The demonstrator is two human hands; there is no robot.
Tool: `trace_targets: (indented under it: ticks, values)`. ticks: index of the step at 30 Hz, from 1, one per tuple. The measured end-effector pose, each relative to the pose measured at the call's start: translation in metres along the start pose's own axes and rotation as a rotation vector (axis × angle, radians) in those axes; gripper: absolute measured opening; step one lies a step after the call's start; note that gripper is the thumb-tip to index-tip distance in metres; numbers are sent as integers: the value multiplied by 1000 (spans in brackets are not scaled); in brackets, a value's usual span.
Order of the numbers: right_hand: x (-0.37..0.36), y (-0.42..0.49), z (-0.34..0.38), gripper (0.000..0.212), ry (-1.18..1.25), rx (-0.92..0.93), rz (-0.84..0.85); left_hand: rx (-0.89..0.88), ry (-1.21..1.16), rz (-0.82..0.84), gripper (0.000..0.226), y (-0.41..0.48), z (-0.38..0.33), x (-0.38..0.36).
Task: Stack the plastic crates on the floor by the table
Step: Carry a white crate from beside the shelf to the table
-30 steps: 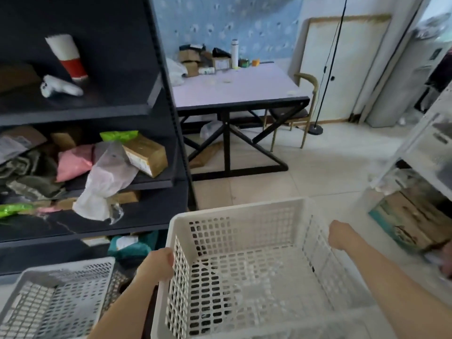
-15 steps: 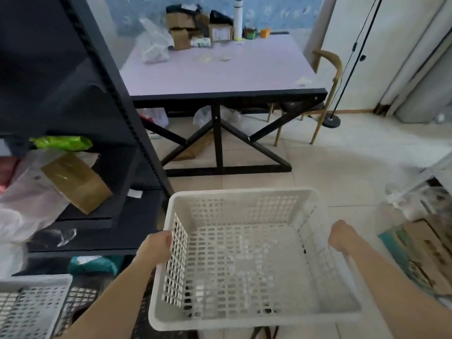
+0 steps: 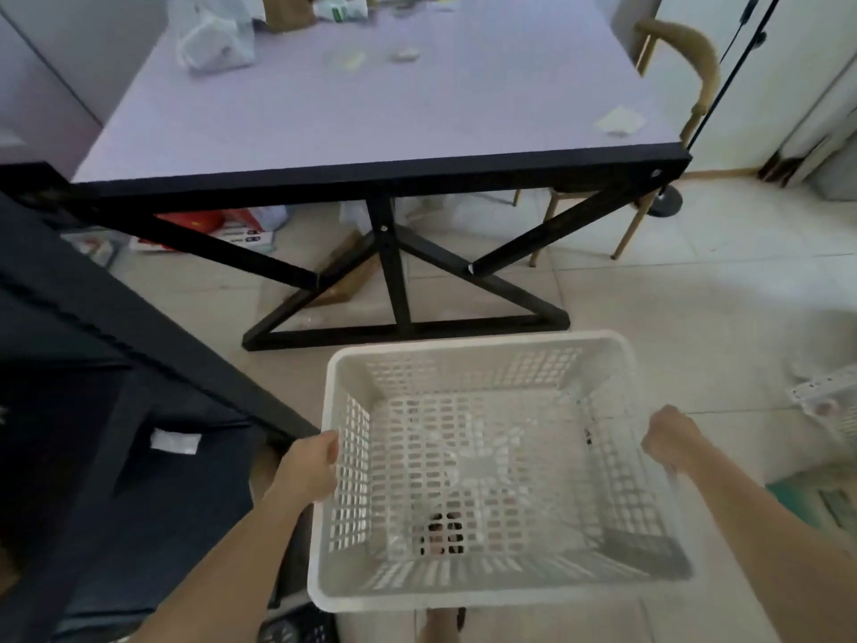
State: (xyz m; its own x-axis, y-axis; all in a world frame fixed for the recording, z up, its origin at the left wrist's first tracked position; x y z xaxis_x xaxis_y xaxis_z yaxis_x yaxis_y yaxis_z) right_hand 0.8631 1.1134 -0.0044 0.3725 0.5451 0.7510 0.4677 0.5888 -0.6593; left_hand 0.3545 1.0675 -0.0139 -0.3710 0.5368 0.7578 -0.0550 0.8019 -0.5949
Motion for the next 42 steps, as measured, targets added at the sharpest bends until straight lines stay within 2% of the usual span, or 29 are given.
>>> trace_targets:
  ticks: [3, 10, 13, 22, 26, 32, 36, 42]
  values:
    - [0, 38, 20, 42, 65, -72, -18, -28, -3, 4, 27, 60, -5, -4]
    - [-47, 156, 70, 38, 1, -41, -30, 30, 14, 35, 28, 187, -2, -59]
    - [-74, 209, 82, 50, 20, -58, -16, 102, 13, 53, 28, 230, 5, -92]
    - [-144, 327, 105, 44, 7, -80, 42, 172, 35, 59, 32, 331, 23, -166]
    - [-162, 350, 108, 51, -2, -78, 45, 181, 0, 69, 31, 357, 21, -182]
    - [-184, 366, 108, 47, -18, -76, 52, 223, 2, 102, 32, 367, 18, -205]
    - [-186, 372, 113, 52, -29, -76, 46, 269, -15, 89, 31, 368, 15, -205]
    - [-186, 361, 119, 57, -103, -64, 79, 318, -7, 167, 42, 359, 9, -209]
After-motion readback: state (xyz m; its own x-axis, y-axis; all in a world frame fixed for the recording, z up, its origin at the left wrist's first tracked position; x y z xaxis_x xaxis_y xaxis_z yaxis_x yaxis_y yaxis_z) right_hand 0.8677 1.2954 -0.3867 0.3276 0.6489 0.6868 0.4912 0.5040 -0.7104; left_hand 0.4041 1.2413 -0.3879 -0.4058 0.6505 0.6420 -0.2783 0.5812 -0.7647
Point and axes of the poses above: each hand's wrist, its own y-axis towards the middle knuckle, its own x-axis out of the back of the hand, z = x × y, the point moved 10 cm from there along y, towards the middle knuckle, and after that the axes turned 3 degrees about -x, right-handed, at the moved point
